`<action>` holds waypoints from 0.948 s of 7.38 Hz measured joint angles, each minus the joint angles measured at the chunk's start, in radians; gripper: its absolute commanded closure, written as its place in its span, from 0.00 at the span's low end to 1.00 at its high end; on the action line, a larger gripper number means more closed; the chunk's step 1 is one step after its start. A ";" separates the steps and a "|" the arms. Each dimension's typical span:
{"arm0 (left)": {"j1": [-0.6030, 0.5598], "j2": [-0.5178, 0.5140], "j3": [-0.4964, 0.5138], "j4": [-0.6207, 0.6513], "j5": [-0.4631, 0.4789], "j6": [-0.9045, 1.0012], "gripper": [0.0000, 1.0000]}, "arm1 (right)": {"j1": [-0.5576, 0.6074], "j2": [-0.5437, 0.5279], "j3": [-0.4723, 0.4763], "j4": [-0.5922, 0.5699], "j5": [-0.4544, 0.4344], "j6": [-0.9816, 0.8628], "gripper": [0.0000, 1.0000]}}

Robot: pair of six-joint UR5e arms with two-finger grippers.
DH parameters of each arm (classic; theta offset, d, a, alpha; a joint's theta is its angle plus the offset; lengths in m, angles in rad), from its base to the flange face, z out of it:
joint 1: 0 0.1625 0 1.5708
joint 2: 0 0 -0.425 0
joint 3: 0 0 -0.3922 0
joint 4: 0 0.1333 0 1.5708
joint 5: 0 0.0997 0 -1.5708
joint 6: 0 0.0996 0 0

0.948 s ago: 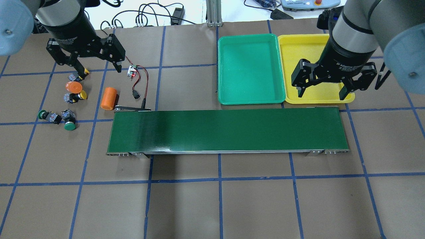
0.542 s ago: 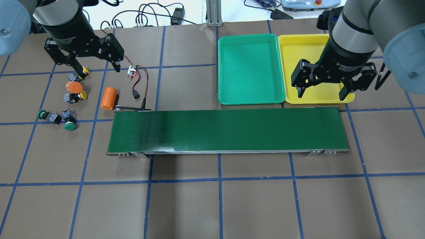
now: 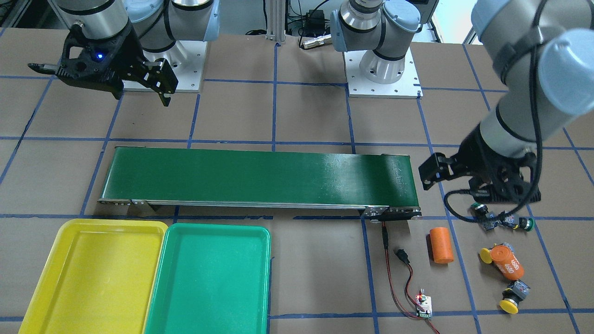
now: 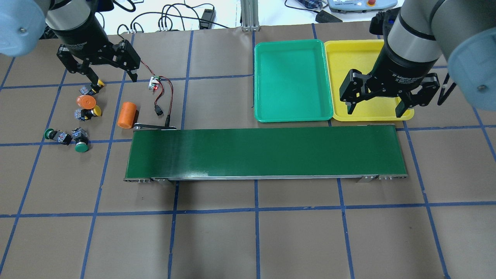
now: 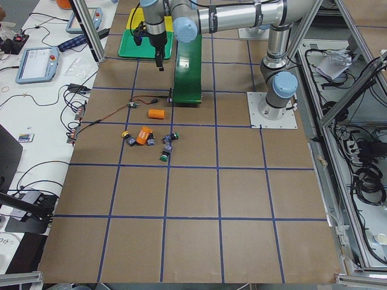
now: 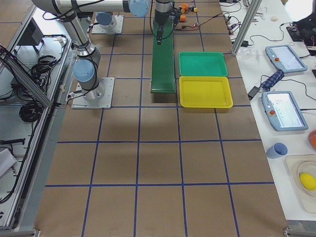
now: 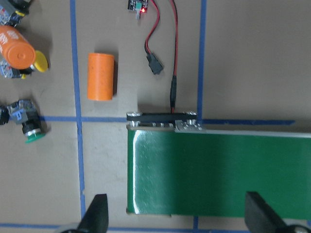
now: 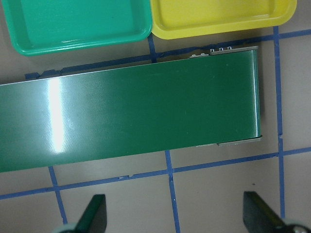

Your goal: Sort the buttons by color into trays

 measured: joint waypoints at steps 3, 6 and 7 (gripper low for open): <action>0.052 -0.216 0.012 0.192 0.001 0.114 0.00 | 0.000 0.000 0.000 -0.004 0.005 -0.001 0.00; 0.077 -0.315 -0.031 0.280 0.010 0.171 0.16 | 0.000 0.001 0.000 0.003 0.001 -0.001 0.00; 0.086 -0.331 -0.040 0.295 0.011 0.171 0.55 | 0.001 0.001 0.001 0.002 0.004 -0.002 0.00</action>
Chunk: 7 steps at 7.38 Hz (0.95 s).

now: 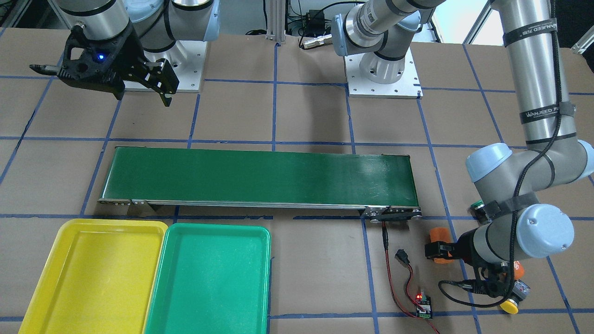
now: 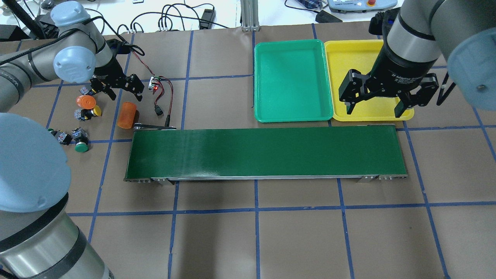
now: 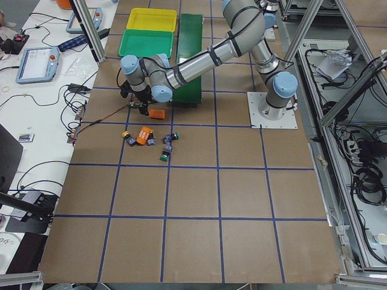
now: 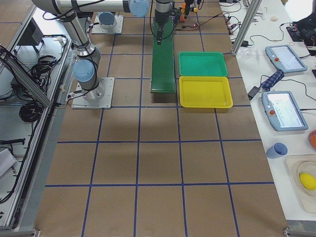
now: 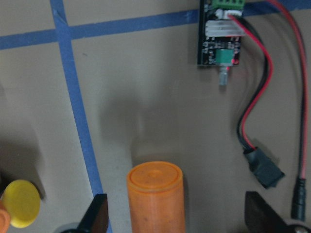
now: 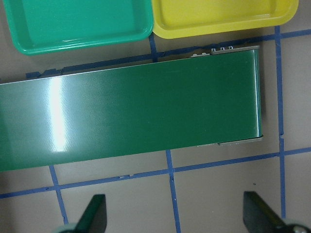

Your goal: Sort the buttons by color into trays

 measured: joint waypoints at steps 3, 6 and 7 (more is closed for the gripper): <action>0.006 -0.018 -0.047 -0.001 -0.007 -0.007 0.83 | 0.001 -0.002 0.001 -0.008 0.006 0.000 0.00; 0.001 0.015 -0.025 -0.035 0.000 -0.002 1.00 | 0.002 -0.003 0.001 -0.010 0.008 -0.001 0.00; -0.009 0.047 0.009 -0.089 -0.001 0.017 1.00 | 0.003 -0.003 0.001 -0.012 0.008 -0.001 0.00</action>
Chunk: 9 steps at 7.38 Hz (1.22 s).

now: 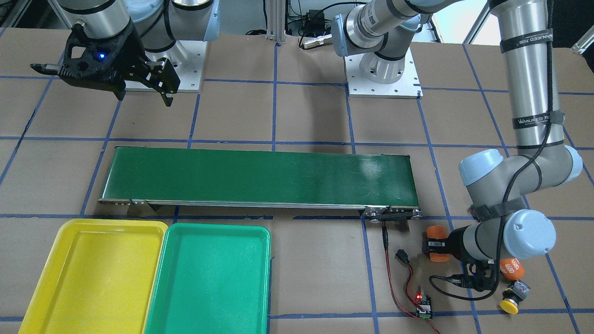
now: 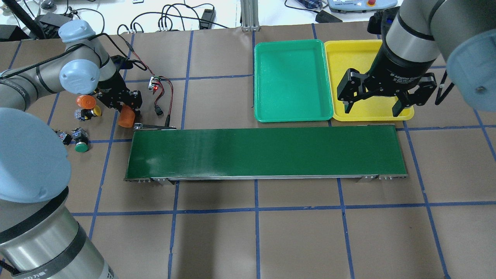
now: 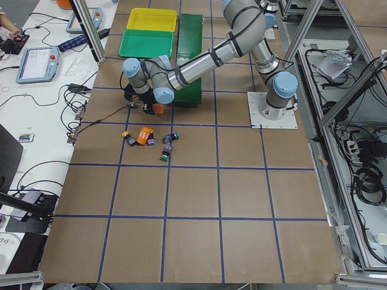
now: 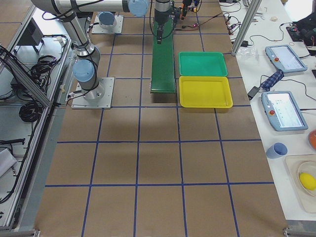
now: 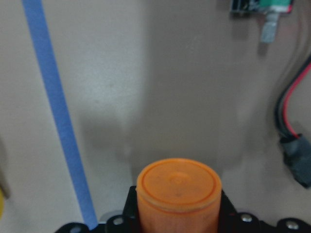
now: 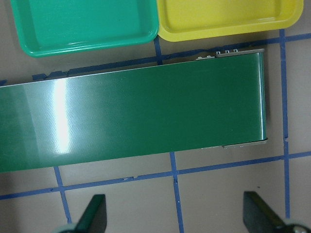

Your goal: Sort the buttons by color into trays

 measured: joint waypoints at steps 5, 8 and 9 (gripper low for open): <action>-0.224 0.252 -0.153 -0.101 0.076 0.565 1.00 | -0.001 0.001 0.000 -0.001 -0.001 0.000 0.00; -0.269 0.323 -0.309 -0.036 0.100 0.763 1.00 | -0.001 0.000 0.000 0.001 -0.006 0.001 0.00; -0.273 0.327 -0.344 -0.006 0.098 0.798 0.99 | -0.001 0.000 0.000 0.001 -0.006 0.001 0.00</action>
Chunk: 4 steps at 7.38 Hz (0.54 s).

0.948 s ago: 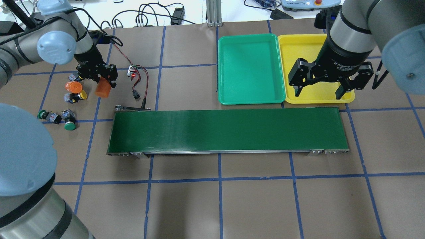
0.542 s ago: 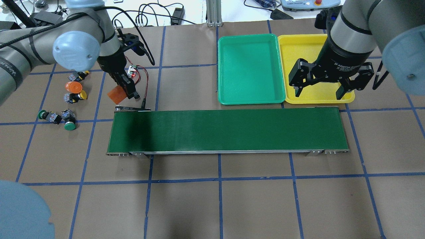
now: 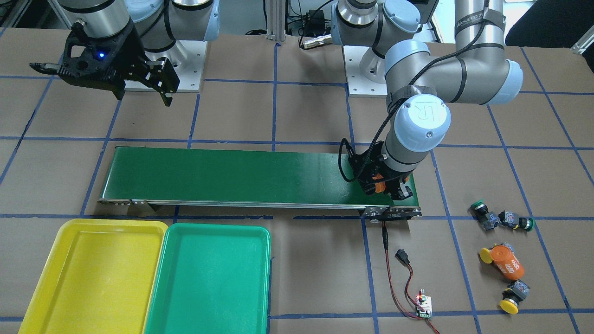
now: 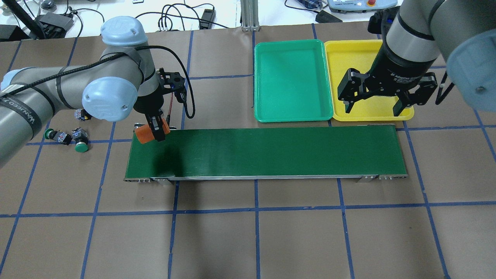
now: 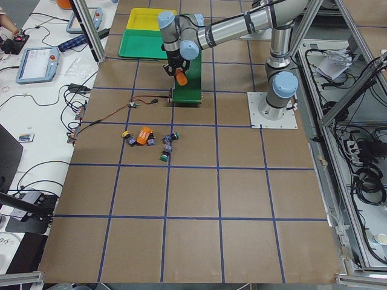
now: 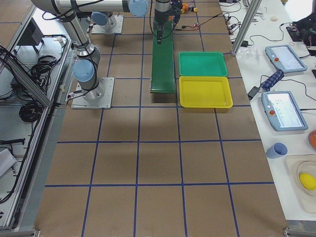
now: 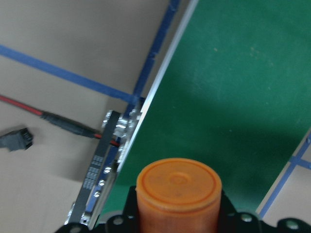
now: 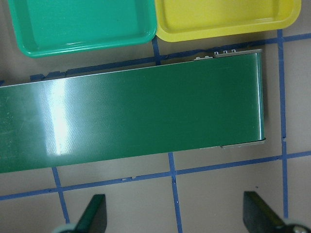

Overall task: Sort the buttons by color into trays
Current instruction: 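Place the orange cylinder onto the green belt and open the left gripper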

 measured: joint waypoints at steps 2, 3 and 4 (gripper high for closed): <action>-0.016 -0.010 -0.047 0.051 -0.009 0.027 0.60 | 0.000 0.000 0.000 -0.001 0.001 0.001 0.00; -0.029 -0.011 -0.061 0.065 -0.025 0.024 0.34 | 0.000 0.000 0.000 -0.002 0.003 0.001 0.00; -0.042 -0.015 -0.069 0.083 -0.042 0.016 0.29 | 0.000 0.001 0.000 -0.003 0.004 0.002 0.00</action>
